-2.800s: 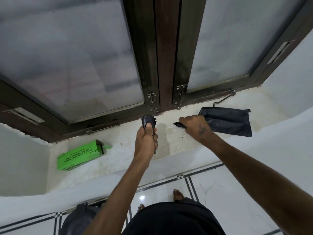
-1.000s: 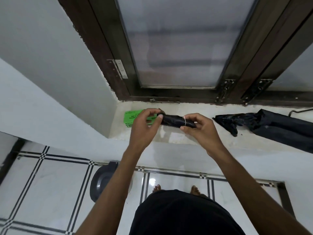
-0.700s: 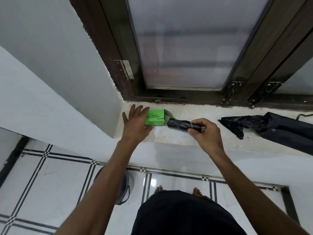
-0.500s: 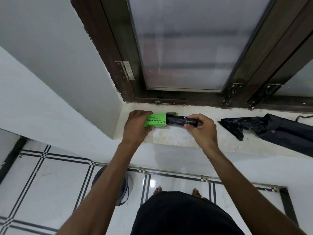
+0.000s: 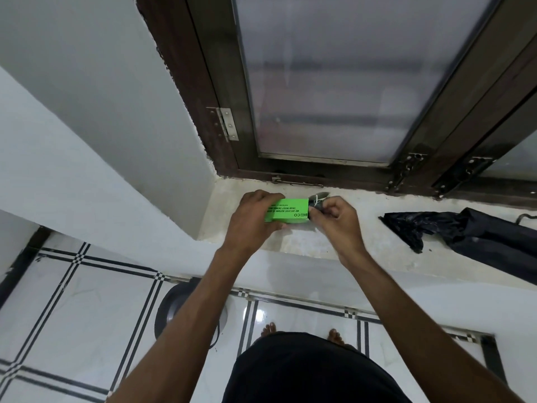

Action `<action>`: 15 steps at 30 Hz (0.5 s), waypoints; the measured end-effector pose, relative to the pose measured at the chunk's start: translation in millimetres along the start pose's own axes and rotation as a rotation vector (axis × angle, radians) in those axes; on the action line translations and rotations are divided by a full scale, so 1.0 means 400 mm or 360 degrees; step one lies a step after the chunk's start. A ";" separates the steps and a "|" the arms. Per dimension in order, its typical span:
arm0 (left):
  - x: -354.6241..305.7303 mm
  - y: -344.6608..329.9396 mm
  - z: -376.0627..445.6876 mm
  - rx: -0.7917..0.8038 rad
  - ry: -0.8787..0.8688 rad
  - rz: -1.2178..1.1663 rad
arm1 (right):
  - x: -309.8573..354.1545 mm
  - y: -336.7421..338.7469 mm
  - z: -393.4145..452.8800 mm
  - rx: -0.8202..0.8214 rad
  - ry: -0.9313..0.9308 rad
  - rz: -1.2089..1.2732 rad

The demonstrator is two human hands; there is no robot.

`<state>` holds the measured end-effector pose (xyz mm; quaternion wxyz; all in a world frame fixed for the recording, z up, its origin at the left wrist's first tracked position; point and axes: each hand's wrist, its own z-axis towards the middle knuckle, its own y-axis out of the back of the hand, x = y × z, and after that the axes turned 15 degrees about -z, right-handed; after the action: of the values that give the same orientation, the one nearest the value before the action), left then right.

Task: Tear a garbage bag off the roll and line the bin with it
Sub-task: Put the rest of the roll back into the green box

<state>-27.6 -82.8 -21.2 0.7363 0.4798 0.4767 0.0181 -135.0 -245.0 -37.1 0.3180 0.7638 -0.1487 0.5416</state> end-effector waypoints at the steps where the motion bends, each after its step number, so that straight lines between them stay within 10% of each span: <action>1: 0.001 0.000 0.002 0.0001 0.0009 -0.0018 | -0.004 -0.007 -0.002 0.0045 0.0055 -0.0101; 15: 0.027 0.016 0.005 0.0013 0.0083 -0.0118 | -0.011 0.044 0.013 0.0118 0.0274 -0.0243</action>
<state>-17.5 -75.2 -23.8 0.7219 0.4640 0.5134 0.0014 -142.8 -262.2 -36.7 0.3414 0.7348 -0.0420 0.5846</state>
